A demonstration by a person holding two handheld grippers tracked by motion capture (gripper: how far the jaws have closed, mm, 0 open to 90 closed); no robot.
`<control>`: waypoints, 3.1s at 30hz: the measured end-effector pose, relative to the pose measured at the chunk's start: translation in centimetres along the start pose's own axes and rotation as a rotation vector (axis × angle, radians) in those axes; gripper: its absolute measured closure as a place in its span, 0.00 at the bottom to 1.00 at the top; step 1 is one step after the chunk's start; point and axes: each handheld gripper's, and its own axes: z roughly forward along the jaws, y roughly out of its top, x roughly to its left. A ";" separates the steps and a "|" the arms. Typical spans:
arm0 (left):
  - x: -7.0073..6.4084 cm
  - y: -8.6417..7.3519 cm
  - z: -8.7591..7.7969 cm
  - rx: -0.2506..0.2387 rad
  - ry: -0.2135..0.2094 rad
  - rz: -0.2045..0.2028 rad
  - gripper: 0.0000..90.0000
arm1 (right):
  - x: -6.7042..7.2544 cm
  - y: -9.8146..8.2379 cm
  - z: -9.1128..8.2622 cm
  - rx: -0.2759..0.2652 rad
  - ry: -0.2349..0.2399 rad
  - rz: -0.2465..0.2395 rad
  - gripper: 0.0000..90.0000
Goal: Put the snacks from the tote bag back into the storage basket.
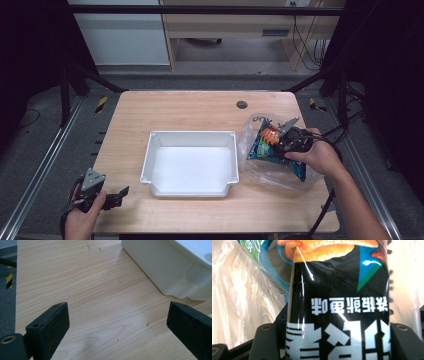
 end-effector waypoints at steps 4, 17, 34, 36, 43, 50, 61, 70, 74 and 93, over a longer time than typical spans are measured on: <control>0.1 -0.1 0.1 0.012 0.003 0.000 0.04 | 0.1 -0.4 -0.8 -0.028 -0.006 0.003 0.43; 0.0 0.0 0.0 -0.003 -0.002 -0.001 0.04 | 0.4 -1.1 -4.2 -0.148 -0.035 0.032 0.44; 0.2 -0.1 -0.1 -0.004 0.003 -0.008 0.04 | 0.9 0.0 -5.7 -0.252 -0.071 0.059 0.45; 0.2 -0.1 -0.1 -0.005 0.003 -0.008 0.04 | 0.9 0.1 -5.8 -0.263 -0.073 0.055 0.45; 0.2 -0.1 -0.1 -0.003 0.005 -0.006 0.04 | 1.7 1.0 -6.2 -0.281 -0.076 0.042 0.45; 0.2 -0.1 -0.1 -0.001 0.006 -0.007 0.04 | 2.4 1.9 -6.7 -0.311 -0.078 0.026 0.45; 0.3 -0.1 -0.2 0.001 0.005 -0.007 0.04 | 3.6 3.7 -6.9 -0.329 -0.077 0.000 0.45; 0.2 -0.1 -0.2 0.001 0.005 -0.007 0.04 | 4.6 5.0 -7.0 -0.341 -0.064 -0.041 0.45; 0.3 -0.2 -0.2 0.004 0.005 -0.007 0.04 | 5.2 5.7 -7.0 -0.337 -0.061 -0.067 0.45; 0.4 -0.2 -0.2 0.003 0.011 -0.012 0.04 | 7.2 7.7 -7.2 -0.374 -0.041 -0.122 0.45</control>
